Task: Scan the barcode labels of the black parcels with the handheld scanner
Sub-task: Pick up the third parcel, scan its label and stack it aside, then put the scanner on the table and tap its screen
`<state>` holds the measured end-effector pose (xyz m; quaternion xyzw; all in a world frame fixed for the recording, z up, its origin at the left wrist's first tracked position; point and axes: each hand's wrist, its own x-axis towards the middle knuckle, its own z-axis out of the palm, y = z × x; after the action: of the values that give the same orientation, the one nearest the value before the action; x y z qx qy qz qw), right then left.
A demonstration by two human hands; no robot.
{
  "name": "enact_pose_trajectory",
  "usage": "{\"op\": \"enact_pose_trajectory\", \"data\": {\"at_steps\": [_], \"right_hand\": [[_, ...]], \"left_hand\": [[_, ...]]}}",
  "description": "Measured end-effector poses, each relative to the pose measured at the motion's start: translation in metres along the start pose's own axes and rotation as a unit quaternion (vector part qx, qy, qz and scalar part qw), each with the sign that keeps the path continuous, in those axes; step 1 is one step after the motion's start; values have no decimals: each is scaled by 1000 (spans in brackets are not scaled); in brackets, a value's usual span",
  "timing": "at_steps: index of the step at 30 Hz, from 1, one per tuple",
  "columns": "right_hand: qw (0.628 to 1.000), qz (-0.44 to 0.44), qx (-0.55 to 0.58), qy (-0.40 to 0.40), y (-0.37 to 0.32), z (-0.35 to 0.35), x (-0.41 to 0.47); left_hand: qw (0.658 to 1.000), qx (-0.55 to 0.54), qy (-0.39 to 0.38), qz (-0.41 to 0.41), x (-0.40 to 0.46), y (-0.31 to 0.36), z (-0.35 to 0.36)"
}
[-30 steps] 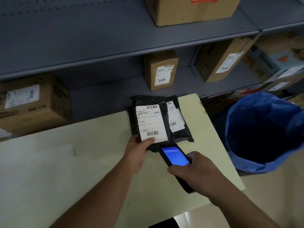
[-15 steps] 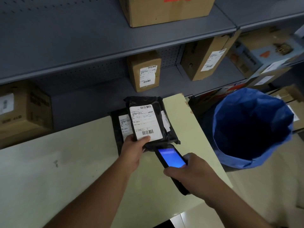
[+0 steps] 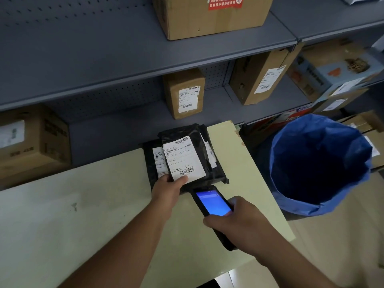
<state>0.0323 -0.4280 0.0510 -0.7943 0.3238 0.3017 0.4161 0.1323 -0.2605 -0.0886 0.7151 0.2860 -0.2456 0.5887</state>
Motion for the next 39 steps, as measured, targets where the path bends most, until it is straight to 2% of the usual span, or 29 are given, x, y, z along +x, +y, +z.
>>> {"op": "enact_pose_trajectory", "data": {"at_steps": [6, 14, 22, 39], "right_hand": [[1000, -6, -11, -3, -3, 13, -9], [999, -37, -32, -17, -18, 48, -21], [995, -62, -69, -46, -37, 102, -32], [987, -83, -132, -37, -37, 218, -41]], "left_hand": [[1000, 17, 5, 16, -11, -3, -19], [998, 17, 62, -1, -15, -25, -69], [993, 20, 116, -24, -26, -51, -134], [987, 7, 152, -55, -62, -116, -237]]}}
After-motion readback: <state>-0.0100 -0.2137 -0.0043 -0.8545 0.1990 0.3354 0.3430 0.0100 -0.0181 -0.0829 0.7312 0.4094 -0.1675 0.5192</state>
